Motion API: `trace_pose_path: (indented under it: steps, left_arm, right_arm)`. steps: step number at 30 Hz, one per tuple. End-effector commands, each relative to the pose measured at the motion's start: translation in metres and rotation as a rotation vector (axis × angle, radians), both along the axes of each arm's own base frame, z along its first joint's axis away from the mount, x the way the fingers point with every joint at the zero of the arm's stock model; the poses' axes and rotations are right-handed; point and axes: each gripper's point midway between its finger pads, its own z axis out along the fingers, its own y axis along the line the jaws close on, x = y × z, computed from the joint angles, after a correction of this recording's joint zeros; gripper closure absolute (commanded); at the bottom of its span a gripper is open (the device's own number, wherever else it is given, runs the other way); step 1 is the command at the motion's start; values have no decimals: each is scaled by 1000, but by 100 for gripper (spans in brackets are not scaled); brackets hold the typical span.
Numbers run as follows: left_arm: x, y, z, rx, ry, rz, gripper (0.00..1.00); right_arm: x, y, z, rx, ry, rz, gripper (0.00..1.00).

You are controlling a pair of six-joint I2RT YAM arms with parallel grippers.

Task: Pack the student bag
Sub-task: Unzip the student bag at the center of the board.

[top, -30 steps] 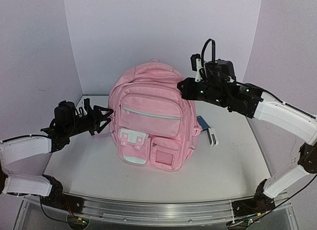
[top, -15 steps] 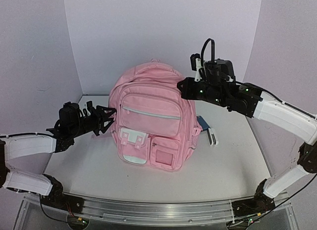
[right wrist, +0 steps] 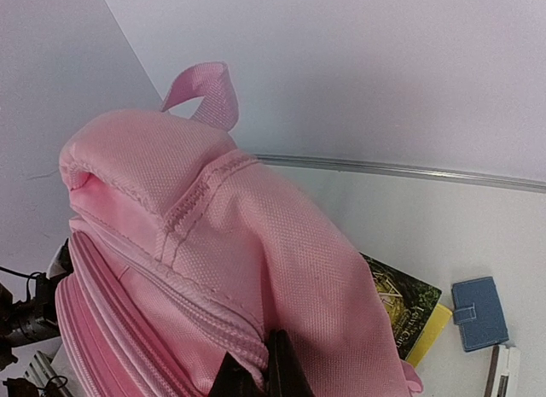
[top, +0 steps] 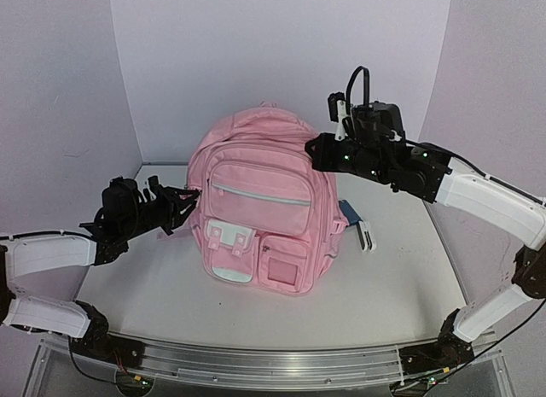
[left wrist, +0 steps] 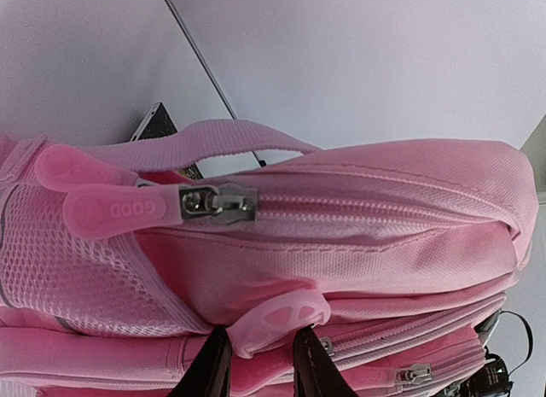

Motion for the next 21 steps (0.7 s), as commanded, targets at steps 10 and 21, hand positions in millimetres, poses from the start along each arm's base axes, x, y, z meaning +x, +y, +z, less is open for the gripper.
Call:
trace_pose_path:
  steps: [10,21]
  left_arm:
    - [-14,-2,35,16,-131,-56,63]
    - [-27,-10,-4,490,-295,-286,51]
  right_arm:
    - [1,4,4,4,-3,3,100]
    - [-1,0,10,12,-14,2,100]
